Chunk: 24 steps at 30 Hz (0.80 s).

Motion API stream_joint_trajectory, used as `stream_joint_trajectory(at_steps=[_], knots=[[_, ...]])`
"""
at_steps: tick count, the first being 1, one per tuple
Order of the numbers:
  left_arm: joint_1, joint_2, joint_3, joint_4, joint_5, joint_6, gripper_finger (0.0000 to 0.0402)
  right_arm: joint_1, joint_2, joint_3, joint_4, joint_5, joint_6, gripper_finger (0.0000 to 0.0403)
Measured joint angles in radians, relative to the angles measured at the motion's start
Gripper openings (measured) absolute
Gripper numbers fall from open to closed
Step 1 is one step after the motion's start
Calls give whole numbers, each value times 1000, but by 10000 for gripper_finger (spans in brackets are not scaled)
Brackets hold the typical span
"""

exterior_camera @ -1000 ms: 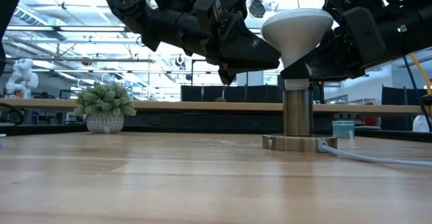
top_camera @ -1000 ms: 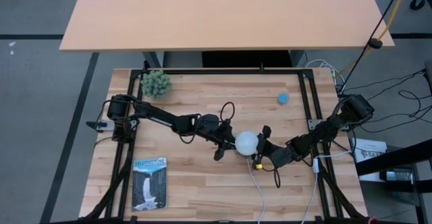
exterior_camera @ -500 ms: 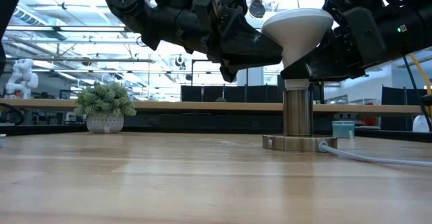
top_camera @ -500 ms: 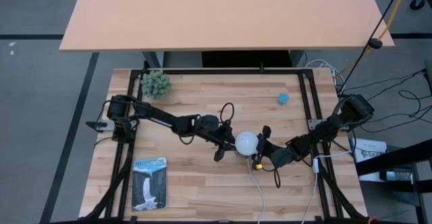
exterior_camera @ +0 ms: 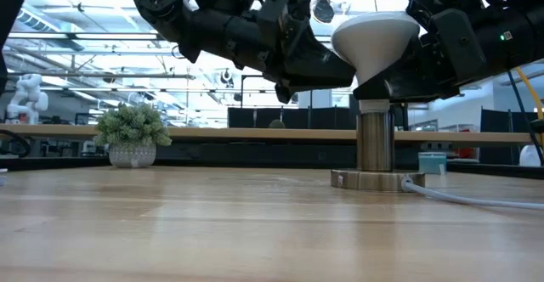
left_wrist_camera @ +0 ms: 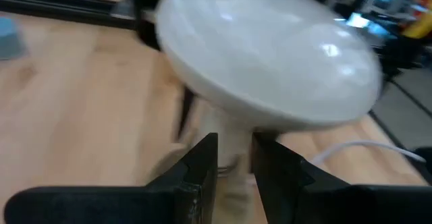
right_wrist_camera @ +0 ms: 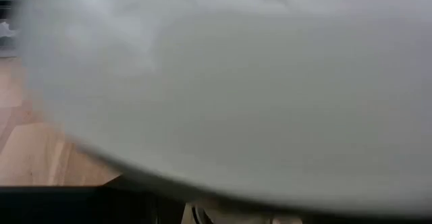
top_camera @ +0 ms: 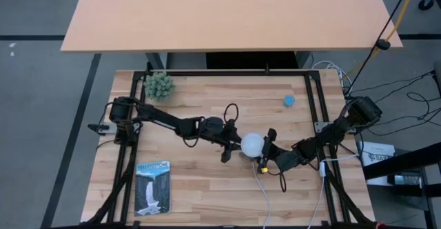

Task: Screw lightbulb
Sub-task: Insert the lightbulb into the desk lamp

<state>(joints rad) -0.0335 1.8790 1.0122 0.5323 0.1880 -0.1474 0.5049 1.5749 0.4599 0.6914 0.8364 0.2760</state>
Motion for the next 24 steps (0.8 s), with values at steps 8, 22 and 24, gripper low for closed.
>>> stream_joint_trajectory(at_steps=[8,22,24], knots=[[6,0,0,-68,49,-35,96,0,0,0,0,0,0,212],[15,0,0,-22,111,25,96,0,0,0,5,-4,0,212],[24,0,0,-23,109,24,96,0,0,0,14,-5,0,212]])
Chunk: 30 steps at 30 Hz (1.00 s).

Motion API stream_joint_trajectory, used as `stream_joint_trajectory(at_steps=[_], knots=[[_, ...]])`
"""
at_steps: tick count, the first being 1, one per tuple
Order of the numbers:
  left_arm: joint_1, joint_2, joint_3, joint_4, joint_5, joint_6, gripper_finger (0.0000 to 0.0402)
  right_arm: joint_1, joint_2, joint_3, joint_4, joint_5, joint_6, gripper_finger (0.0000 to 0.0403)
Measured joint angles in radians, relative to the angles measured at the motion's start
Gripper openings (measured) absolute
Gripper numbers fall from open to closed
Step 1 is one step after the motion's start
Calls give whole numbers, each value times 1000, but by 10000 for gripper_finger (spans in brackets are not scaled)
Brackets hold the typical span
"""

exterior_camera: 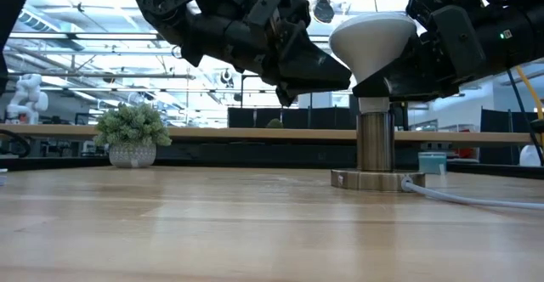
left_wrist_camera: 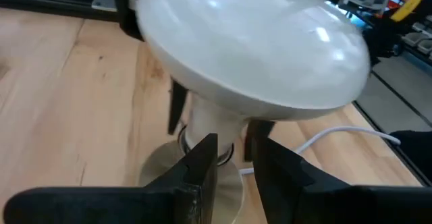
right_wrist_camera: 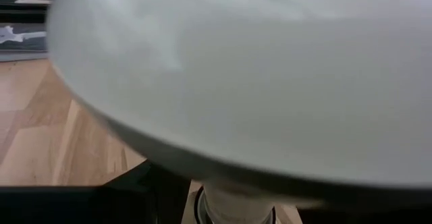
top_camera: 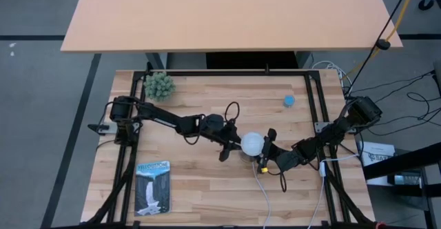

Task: Screw lightbulb
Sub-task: Insert the lightbulb into the desk lamp

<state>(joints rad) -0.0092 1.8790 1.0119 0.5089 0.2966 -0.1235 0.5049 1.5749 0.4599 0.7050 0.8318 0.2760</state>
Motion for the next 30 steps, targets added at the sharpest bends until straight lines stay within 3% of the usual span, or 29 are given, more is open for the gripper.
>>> stream_joint_trajectory(at_steps=[9,18,23,30], knots=[[26,0,0,-1,-69,-9,96,0,0,0,1,0,0,212],[5,0,0,-65,73,-59,96,0,0,0,1,0,0,212],[-20,0,0,26,69,-10,96,0,0,0,1,0,0,212],[-12,0,0,27,34,3,96,0,0,0,1,0,0,212]])
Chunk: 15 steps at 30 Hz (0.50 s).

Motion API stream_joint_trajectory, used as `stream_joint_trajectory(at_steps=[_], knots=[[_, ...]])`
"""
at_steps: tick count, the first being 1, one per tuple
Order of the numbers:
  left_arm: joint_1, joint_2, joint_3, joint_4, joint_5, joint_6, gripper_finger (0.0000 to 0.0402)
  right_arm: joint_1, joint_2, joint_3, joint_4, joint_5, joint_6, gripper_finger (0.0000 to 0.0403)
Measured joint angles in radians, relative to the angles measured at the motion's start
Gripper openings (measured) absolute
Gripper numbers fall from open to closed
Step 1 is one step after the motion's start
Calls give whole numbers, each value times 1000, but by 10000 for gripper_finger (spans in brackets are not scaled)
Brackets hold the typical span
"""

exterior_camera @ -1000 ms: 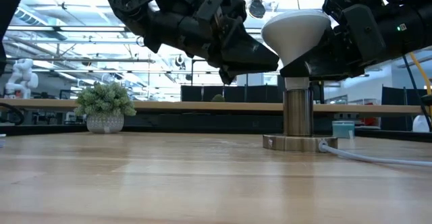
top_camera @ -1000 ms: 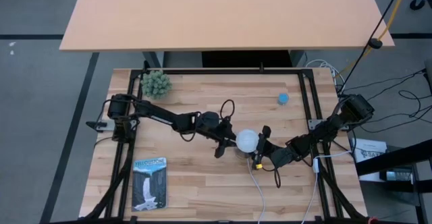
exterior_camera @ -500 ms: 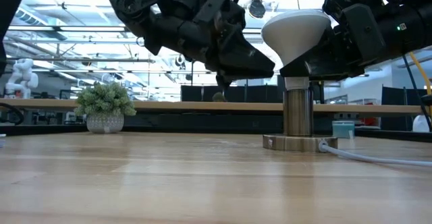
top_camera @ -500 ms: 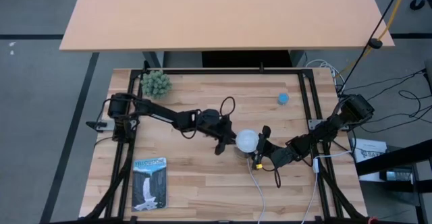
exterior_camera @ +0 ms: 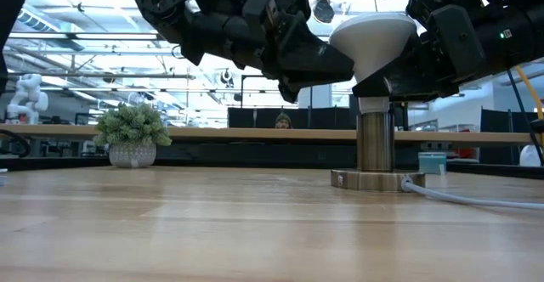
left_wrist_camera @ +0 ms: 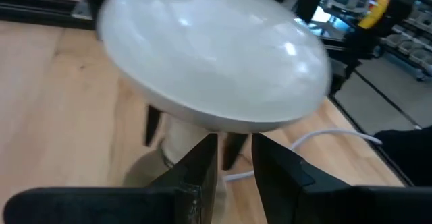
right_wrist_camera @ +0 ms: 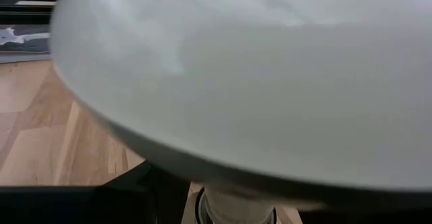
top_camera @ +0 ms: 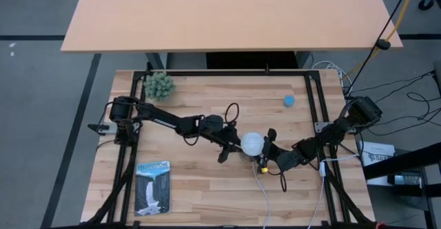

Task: Screw lightbulb
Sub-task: Insert the lightbulb into the desk lamp

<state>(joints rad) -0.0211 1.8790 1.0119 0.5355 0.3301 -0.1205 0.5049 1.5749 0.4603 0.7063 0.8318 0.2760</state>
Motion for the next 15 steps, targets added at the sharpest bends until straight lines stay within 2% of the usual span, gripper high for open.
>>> stream_joint_trajectory(at_steps=[15], knots=[[-7,0,0,5,13,-4,96,0,0,0,-1,0,-3,212]])
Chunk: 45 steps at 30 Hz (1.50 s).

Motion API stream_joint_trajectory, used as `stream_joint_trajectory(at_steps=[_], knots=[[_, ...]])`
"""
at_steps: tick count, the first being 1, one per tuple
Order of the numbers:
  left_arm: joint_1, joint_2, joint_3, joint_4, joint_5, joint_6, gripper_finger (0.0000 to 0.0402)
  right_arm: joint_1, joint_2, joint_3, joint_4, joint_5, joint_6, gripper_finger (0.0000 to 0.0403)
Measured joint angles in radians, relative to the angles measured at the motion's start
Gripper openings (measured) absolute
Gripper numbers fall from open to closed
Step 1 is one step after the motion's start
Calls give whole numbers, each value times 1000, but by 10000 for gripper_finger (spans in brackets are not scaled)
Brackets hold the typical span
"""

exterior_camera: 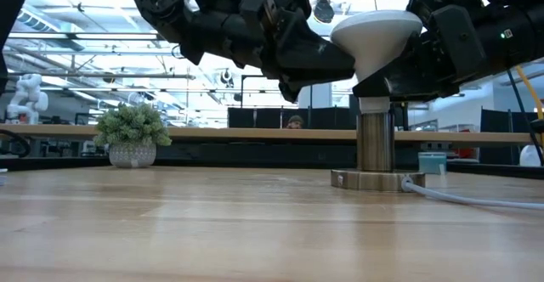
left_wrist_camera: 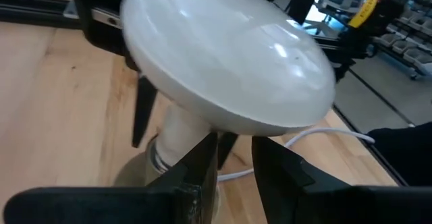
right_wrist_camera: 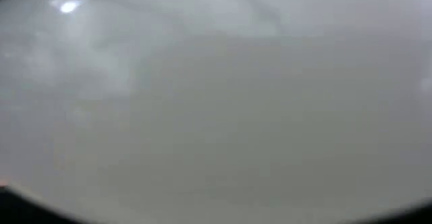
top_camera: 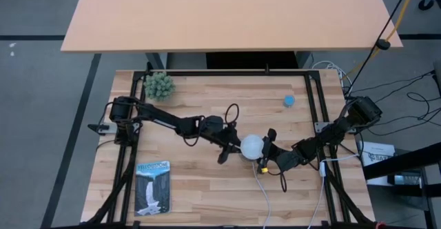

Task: Screw lightbulb
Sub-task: Insert the lightbulb into the desk lamp

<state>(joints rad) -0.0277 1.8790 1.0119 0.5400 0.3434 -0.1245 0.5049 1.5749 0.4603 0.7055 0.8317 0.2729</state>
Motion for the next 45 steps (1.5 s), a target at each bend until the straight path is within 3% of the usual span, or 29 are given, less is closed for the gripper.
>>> stream_joint_trajectory(at_steps=[14,27,38,41,45], knots=[[-8,0,0,13,13,-10,96,-2,0,0,3,0,3,212],[17,0,0,0,-71,29,96,-2,0,0,30,-28,20,212],[14,0,0,-1,-68,29,96,-2,0,0,27,-16,-20,212],[14,0,0,-2,-68,28,96,-2,0,0,34,-13,-25,201],[14,0,0,-2,-65,28,96,-2,0,0,38,-12,-52,155]])
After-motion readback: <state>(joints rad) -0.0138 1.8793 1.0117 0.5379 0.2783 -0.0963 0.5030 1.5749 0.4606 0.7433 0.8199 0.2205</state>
